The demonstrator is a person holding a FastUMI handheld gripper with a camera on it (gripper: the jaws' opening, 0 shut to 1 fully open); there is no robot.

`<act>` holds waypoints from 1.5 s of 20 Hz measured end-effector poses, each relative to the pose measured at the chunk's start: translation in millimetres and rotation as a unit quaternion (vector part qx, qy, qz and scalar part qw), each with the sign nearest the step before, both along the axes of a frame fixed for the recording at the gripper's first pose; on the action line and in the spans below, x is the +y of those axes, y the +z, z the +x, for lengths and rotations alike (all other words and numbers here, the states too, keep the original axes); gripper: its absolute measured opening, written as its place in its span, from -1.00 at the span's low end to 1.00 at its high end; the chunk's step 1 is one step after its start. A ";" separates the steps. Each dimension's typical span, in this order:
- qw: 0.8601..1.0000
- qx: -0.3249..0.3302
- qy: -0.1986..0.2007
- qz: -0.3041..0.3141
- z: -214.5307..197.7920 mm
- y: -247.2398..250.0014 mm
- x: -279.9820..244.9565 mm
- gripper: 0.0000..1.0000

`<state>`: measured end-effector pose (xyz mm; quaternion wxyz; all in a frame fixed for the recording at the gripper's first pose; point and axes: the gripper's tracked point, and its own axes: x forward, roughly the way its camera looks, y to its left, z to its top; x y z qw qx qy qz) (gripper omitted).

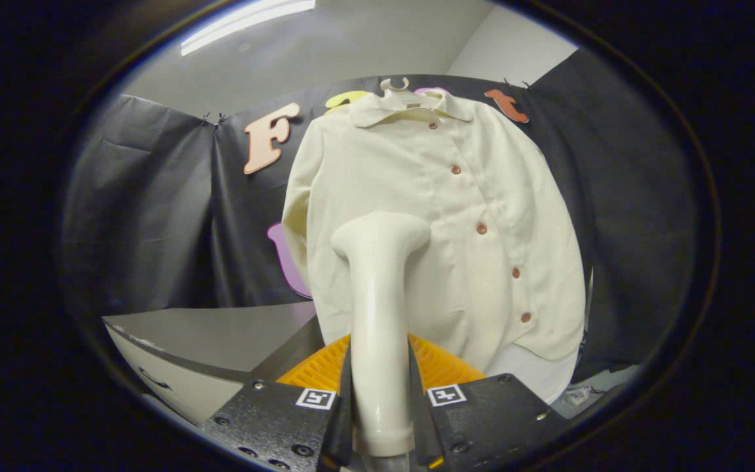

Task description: Iron the clothes twice with a garment steamer, once on the left side and once on the right side.

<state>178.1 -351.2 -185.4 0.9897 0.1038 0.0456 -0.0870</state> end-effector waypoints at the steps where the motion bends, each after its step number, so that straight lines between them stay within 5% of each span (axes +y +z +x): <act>1: 1.000 0.005 0.000 0.003 -2.9 -5.9 -0.4 -0.27; 21: 0.994 0.096 -0.008 0.044 -65.2 -97.9 -2.3 -0.26; 30: 0.994 0.099 -0.011 0.041 -102.5 -99.3 -5.5 -0.27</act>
